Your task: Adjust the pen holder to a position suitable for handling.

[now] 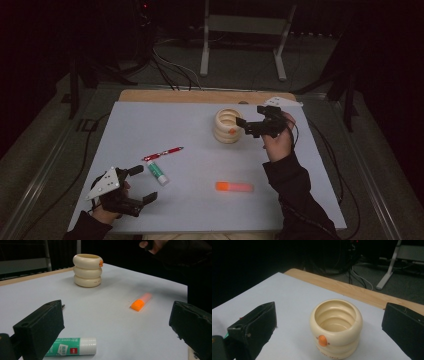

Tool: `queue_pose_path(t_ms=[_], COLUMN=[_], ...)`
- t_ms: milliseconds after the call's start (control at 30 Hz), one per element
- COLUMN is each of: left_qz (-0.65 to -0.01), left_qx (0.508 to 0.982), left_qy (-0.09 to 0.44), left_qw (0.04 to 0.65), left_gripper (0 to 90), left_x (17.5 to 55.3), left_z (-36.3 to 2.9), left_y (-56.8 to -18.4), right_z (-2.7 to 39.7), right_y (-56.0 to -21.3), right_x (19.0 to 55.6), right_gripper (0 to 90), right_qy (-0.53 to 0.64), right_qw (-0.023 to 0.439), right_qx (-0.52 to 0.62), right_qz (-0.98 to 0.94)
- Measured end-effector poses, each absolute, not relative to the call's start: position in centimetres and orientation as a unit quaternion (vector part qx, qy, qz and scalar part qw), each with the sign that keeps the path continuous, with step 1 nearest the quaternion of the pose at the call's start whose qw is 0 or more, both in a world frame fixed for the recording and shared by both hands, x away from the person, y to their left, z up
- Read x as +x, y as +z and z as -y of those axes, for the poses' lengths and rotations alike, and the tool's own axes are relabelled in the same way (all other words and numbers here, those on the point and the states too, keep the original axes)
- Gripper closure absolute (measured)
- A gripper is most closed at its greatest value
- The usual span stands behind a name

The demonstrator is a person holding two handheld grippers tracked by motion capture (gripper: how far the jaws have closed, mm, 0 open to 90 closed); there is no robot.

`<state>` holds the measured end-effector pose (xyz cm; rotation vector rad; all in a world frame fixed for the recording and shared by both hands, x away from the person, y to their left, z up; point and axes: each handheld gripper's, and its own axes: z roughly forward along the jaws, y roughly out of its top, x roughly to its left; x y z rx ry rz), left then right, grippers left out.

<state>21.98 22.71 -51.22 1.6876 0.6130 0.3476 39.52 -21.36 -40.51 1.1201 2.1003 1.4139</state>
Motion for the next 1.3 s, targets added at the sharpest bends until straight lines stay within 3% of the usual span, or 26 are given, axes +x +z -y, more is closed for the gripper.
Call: queue_pose_path(t_ms=[700, 733, 867, 900, 1133, 1300], left_qz=[-0.268, -0.268, -0.269, -0.268, -0.268, -0.269], left_qx=[0.73, 0.73, 0.73, 0.73, 0.729, 0.73], left_qy=[0.148, 0.148, 0.148, 0.149, 0.148, 0.147], left_qw=[0.61, 0.611, 0.611, 0.611, 0.612, 0.611], left_gripper=[0.3, 0.2, 0.3, 0.3, 0.2, 0.3], left_x=[22.1, 22.1, 22.1, 22.1, 22.1, 22.1], left_z=[-22.7, -22.7, -22.7, -22.7, -22.8, -22.8], left_y=[-51.3, -51.3, -51.3, -51.3, -51.3, -51.3], right_z=[18.7, 18.5, 18.3, 18.1, 17.6, 17.3], right_y=[-43.4, -43.7, -44.0, -44.1, -44.3, -44.8], right_x=[43.8, 44.1, 44.3, 44.5, 45.3, 46.0], right_gripper=[0.0, 5.0, 8.6, 16.3, 34.0, 42.0], right_qy=[0.405, 0.394, 0.384, 0.378, 0.341, 0.326], right_qw=[0.194, 0.194, 0.197, 0.197, 0.215, 0.209], right_qx=[0.47, 0.476, 0.482, 0.491, 0.512, 0.529], right_qz=[-0.76, -0.762, -0.762, -0.76, -0.758, -0.755])
